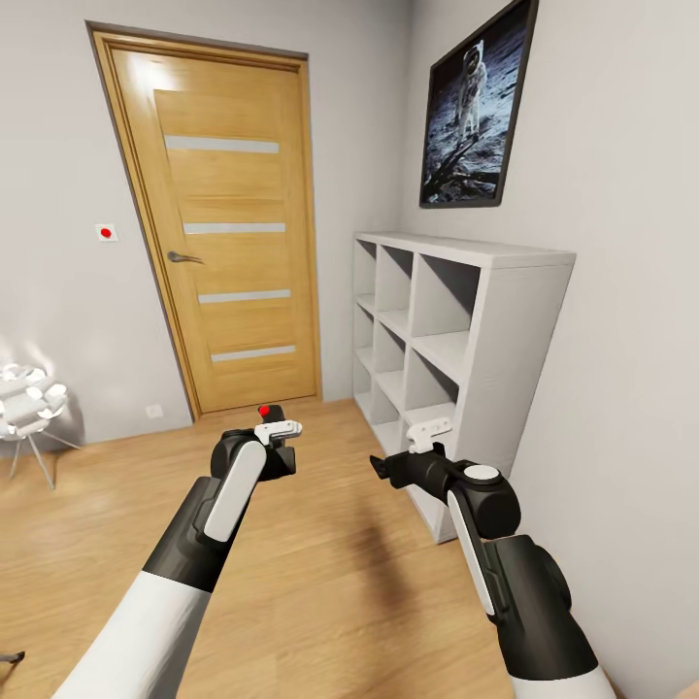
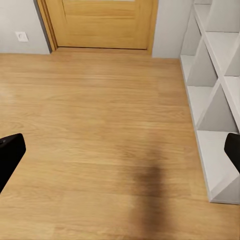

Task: Attach the digital camera to the camera tripod in the bedroom.

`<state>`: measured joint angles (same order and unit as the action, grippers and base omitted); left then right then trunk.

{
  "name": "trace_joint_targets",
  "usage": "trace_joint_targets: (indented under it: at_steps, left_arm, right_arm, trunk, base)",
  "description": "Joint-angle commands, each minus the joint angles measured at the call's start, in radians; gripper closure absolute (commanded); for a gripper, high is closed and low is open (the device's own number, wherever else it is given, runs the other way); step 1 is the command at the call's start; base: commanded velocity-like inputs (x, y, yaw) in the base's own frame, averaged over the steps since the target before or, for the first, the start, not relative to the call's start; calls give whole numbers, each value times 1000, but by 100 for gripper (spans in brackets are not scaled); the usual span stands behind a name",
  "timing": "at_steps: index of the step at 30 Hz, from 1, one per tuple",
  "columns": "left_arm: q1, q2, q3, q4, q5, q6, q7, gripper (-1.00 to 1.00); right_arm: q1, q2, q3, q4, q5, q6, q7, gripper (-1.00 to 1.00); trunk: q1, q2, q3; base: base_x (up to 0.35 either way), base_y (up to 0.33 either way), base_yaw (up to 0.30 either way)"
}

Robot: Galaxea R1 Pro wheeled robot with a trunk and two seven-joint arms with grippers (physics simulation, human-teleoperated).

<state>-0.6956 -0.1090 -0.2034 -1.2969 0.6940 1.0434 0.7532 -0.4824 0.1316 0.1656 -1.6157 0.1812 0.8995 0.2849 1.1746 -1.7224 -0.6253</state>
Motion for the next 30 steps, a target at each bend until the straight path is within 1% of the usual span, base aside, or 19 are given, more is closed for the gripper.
trace_joint_targets:
  at_steps: [1,6,17,21,22,30]
  left_arm:
    - [-1,0,-1,-1,7,4,8,100]
    - [-1,0,-1,-1,7,4,8,100]
    - [-1,0,-1,-1,7,4,8,100]
    - [-1,0,-1,-1,7,4,8,100]
    - [5,4,-3,-2,16,4,8,100]
    - [12,6,-3,-4,15,3,8,100]
  right_arm:
    - [-1,0,0,-1,11,4,8,-100]
    - [-1,0,0,-1,11,4,8,-100]
    - [-1,0,-1,-1,11,3,9,-100]
    - [-1,0,-3,-1,11,2,10,-100]
    - [1,0,-6,-1,15,-4,12,-100]
    - [-3,0,-6,-1,13,-10,11,-100]
  trunk:
    - [0,-1,-1]
    - [0,-1,-1]
    - [0,-1,-1]
    - [0,-1,-1]
    - [0,-1,-1]
    - [0,-1,-1]
  base:
    - [0,-1,14]
    - [0,0,98]
    - [0,0,216]
    - [0,0,95]
    - [0,0,0]
    - [0,0,0]
